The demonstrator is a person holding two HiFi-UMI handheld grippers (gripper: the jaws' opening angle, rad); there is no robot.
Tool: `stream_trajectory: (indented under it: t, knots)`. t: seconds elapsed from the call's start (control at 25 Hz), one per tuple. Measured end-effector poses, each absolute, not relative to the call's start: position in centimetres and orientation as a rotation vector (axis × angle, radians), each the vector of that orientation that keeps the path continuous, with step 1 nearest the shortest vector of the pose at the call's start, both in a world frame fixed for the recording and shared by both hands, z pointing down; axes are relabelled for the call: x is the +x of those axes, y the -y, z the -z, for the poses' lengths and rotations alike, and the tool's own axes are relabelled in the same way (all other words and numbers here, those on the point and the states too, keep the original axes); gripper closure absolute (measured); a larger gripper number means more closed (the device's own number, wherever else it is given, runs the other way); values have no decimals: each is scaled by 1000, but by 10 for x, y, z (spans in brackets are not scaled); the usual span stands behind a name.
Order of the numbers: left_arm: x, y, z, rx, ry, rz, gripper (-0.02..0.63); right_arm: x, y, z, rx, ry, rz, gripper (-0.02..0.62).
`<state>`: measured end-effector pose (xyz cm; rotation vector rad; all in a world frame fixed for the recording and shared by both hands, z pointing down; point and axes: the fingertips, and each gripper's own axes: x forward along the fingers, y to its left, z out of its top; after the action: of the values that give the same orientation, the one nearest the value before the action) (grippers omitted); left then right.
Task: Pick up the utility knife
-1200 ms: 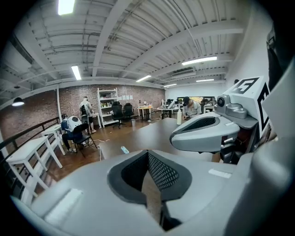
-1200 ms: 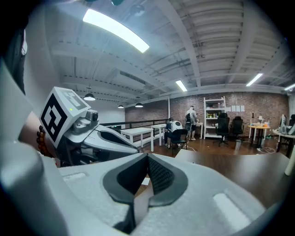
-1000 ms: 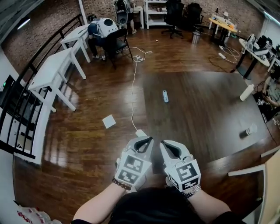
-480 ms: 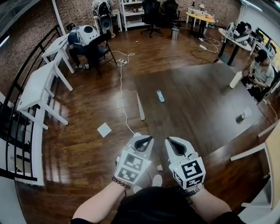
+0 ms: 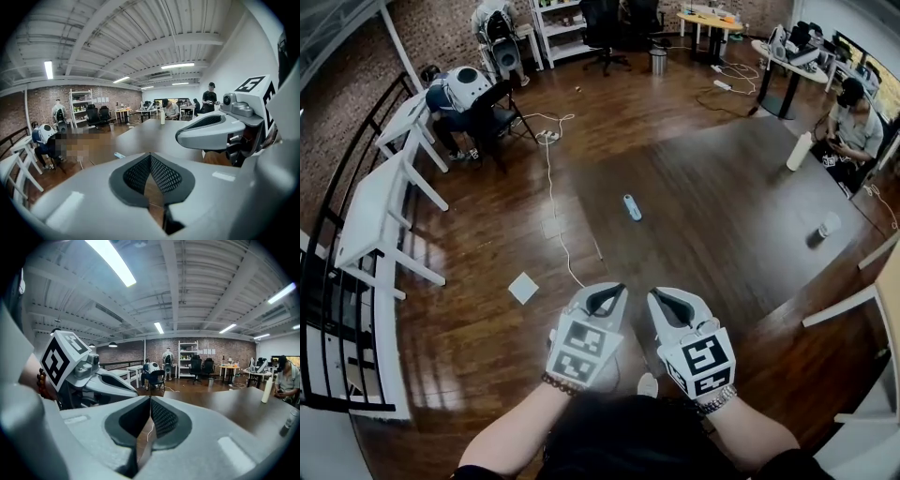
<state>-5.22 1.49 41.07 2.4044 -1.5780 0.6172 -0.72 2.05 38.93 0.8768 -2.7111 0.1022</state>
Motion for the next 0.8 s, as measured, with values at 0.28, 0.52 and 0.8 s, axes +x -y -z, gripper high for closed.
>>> stream_trajectory:
  t: [0.28, 0.52, 0.8]
  knots:
    - [-81, 20, -421, 2496, 1431, -632, 580, -41, 11, -399, 1043, 2610, -123, 589]
    - [-123, 34, -413, 2602, 1288, -643, 552, -93, 17, -393, 1171, 2524, -138, 575]
    - [-176, 42, -410, 2653, 1210, -656, 511, -144, 24, -392, 1252, 2459, -154, 572]
